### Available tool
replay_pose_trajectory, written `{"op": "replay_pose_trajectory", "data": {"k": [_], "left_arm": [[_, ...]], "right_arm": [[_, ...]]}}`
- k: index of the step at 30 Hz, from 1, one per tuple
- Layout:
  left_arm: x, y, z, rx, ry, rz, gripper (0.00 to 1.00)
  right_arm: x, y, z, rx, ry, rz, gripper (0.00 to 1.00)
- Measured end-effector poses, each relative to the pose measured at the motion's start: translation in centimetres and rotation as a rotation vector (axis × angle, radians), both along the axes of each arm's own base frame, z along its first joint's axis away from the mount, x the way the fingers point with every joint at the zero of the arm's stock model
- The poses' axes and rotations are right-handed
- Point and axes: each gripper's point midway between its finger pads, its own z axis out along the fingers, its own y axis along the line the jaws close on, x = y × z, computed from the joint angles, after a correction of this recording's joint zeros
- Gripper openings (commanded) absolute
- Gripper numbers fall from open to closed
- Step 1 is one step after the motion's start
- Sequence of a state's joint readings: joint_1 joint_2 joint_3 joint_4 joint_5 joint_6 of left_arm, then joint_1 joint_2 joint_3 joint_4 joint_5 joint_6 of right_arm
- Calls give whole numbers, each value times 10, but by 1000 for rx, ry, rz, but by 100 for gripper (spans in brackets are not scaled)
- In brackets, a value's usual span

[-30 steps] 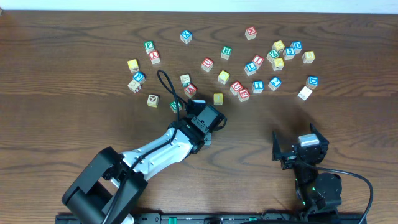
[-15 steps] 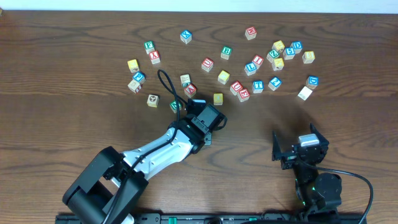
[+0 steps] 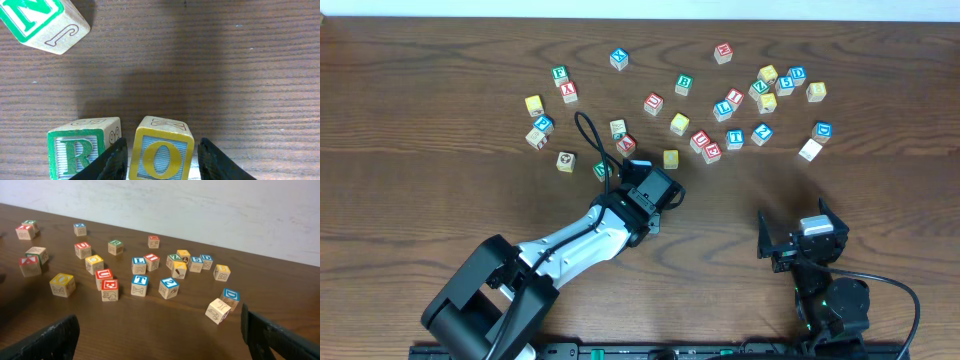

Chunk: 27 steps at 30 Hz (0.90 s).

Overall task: Spell out ROBOT
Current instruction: 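Lower the yellow O block to the right of the R block, then open the left gripper and lift away from the O block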

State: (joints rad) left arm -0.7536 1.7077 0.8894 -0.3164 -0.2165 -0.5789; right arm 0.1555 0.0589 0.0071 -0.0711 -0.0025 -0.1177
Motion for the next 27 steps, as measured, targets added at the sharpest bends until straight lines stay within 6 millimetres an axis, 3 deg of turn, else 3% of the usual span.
{"op": "replay_pose_trajectory", "data": {"k": [27], "left_arm": [[1, -1, 6, -9, -13, -7, 44]], "right_arm": [[0, 0, 0, 0, 0, 0, 99]]}}
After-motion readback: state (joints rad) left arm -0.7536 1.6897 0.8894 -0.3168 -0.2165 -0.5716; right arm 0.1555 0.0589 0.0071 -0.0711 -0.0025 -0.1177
